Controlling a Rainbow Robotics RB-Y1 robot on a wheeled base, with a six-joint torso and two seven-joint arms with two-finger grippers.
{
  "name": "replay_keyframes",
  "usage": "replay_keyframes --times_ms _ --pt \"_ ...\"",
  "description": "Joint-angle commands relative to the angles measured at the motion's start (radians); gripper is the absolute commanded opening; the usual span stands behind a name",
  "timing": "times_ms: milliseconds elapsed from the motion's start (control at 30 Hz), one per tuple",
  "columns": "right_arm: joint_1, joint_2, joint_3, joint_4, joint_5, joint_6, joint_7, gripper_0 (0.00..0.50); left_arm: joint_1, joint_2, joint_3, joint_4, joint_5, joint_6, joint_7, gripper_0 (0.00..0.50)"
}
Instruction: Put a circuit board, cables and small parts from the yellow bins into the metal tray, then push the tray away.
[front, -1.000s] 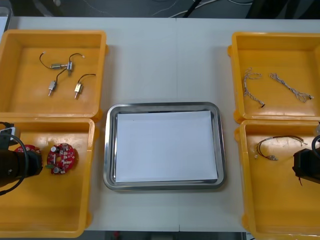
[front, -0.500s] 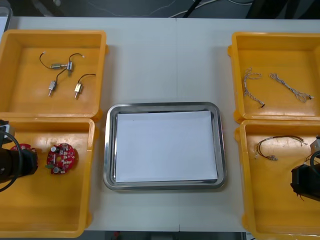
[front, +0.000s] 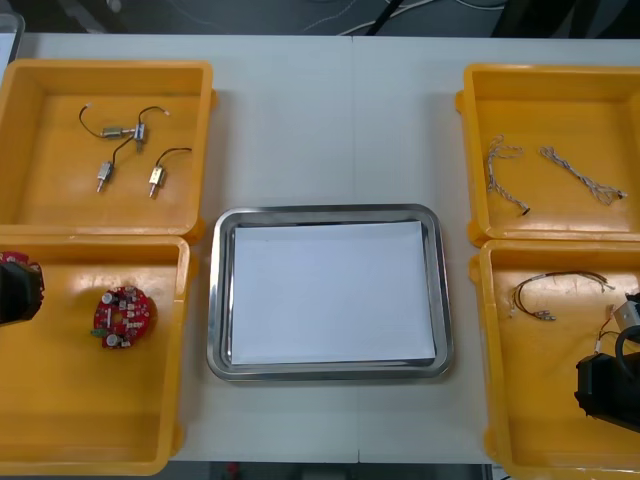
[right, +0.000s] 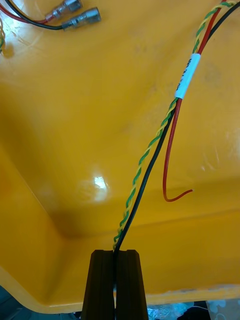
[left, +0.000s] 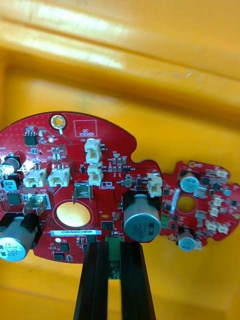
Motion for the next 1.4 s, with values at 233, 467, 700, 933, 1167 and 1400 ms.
replay_keyframes --times_ms 233,467,700,933,1167,1400 --pt "0.032 0.012 -0.025 -0.033 -0.003 0.007 -0.022 0.004 -0.219 0.053 -0.063 -0.054 0.062 0.028 0.060 0.000" --pt "0.026 0.012 -0.025 -0.033 0.004 0.007 -0.025 0.384 -0.280 0.048 -0.210 -0.077 0.092 0.028 0.237 0.000" --pt "-0.005 0.005 -0.043 -0.033 0.005 0.007 -0.034 0.461 -0.300 0.048 -0.419 -0.138 0.046 0.028 0.398 0.000" --pt "-0.051 -0.005 -0.063 -0.033 0.011 0.007 -0.052 0.463 -0.326 0.041 -0.574 -0.166 0.032 0.028 0.548 0.000" --pt "-0.140 -0.015 -0.084 0.064 0.005 0.007 -0.062 0.462 -0.342 0.018 -0.762 -0.157 -0.071 0.028 0.651 0.000" --pt "-0.234 -0.041 -0.089 0.197 0.019 -0.010 -0.074 0.464 -0.340 -0.019 -0.927 -0.101 -0.189 0.028 0.689 0.000"
